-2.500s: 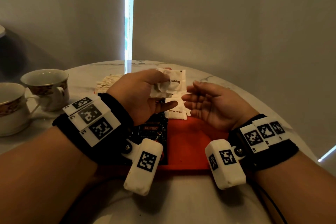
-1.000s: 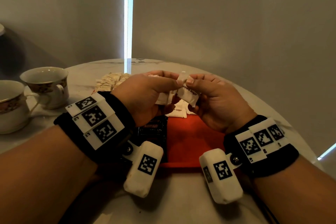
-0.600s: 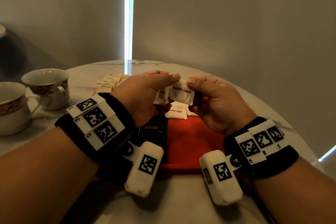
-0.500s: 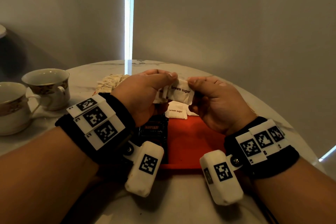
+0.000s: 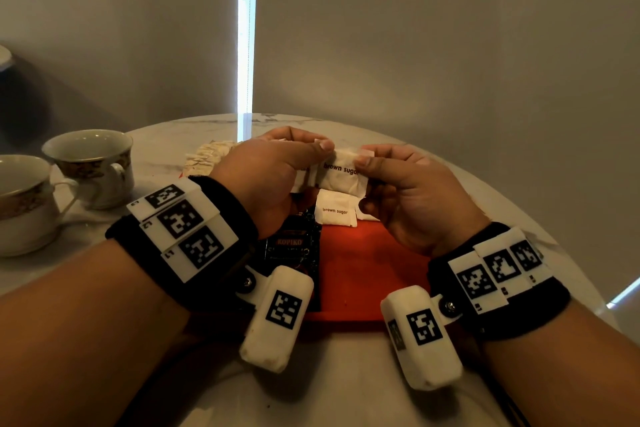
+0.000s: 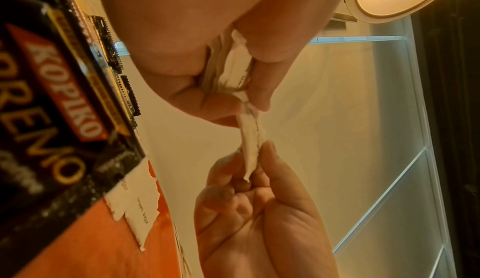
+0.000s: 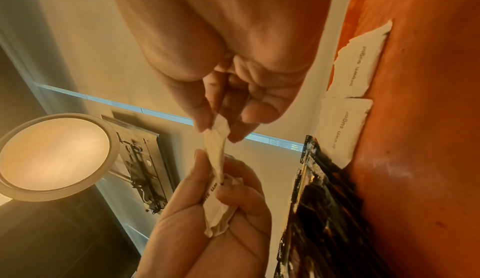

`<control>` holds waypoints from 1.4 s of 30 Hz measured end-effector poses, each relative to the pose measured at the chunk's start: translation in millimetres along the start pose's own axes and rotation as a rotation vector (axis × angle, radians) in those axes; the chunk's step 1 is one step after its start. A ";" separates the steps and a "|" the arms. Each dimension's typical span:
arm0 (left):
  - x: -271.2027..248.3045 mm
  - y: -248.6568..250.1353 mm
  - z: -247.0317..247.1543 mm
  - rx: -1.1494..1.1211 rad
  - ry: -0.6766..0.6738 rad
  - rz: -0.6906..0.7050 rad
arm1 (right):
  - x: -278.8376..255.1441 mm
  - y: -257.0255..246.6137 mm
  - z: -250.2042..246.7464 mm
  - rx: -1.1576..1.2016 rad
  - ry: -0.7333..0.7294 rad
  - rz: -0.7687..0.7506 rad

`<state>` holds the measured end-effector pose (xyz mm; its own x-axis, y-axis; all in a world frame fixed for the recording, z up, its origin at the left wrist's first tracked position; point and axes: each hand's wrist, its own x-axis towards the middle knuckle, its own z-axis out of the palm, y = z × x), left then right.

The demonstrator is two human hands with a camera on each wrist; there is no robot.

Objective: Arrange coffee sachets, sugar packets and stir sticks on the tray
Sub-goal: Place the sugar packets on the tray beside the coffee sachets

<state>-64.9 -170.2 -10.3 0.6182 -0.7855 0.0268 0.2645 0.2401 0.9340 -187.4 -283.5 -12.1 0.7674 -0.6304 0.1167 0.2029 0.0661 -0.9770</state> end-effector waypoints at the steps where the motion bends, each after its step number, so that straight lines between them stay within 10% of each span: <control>1: 0.6 -0.6 -0.3 0.010 -0.004 -0.002 | 0.5 0.0 -0.7 -0.002 0.006 -0.002; 19: 5.8 -0.3 -6.6 0.010 0.018 -0.024 | 37.2 5.6 -67.4 0.057 0.324 0.156; 26: 6.1 0.2 -7.2 0.006 0.014 -0.025 | 42.4 22.2 -83.2 -0.140 0.264 0.468; 42: 2.2 1.7 -4.5 -0.077 0.020 -0.108 | 39.4 23.6 -78.3 -0.289 0.247 0.487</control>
<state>-59.8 -169.0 -10.2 0.5975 -0.7979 -0.0803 0.3860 0.1984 0.9009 -200.0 -367.3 -44.5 0.5599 -0.7433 -0.3660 -0.3348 0.2010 -0.9206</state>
